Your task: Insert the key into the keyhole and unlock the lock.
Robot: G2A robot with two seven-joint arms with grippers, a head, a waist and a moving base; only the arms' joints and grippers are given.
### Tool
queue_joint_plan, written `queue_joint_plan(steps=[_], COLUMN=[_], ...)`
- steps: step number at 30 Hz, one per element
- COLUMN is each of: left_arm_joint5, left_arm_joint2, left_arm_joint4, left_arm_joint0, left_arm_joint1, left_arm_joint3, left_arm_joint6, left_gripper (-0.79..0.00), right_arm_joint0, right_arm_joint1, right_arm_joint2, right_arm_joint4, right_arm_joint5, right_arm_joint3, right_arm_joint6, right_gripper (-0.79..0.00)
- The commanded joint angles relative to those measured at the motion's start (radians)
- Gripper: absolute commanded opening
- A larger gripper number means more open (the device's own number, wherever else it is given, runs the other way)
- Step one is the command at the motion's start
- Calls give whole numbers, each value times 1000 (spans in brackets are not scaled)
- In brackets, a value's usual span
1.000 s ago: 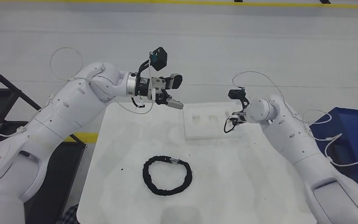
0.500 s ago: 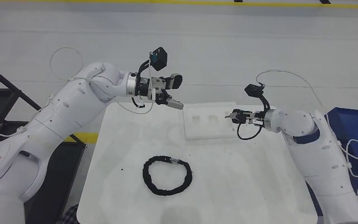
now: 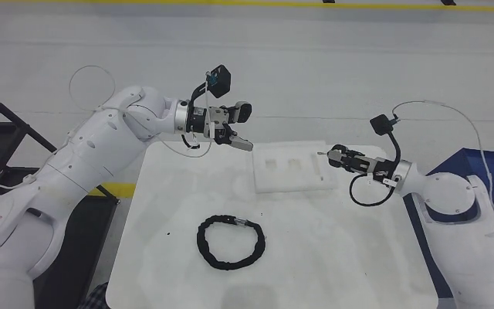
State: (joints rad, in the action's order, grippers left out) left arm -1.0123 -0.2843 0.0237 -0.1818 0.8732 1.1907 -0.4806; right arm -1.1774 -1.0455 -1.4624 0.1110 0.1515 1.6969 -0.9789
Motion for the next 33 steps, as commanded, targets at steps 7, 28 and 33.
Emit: queue_joint_plan(steps=[7,28,33], left_arm_joint5=[0,0,0], left_arm_joint2=[0,-42,9], left_arm_joint4=[0,-524,-594], left_arm_joint0=[0,-263,-261], left_arm_joint1=[0,-60,-52], left_arm_joint3=[0,106,86], left_arm_joint6=[0,235,231], left_gripper=[0,0,0], right_arm_joint0=[-7,-7,-7], right_arm_joint1=[1,1,1], right_arm_joint2=[-6,-6,-6], right_arm_joint4=[-5,-5,-5], right_arm_joint5=[2,2,2], right_arm_joint3=[4,4,4], right_arm_joint6=[5,5,5], right_gripper=[-785,-785,-785])
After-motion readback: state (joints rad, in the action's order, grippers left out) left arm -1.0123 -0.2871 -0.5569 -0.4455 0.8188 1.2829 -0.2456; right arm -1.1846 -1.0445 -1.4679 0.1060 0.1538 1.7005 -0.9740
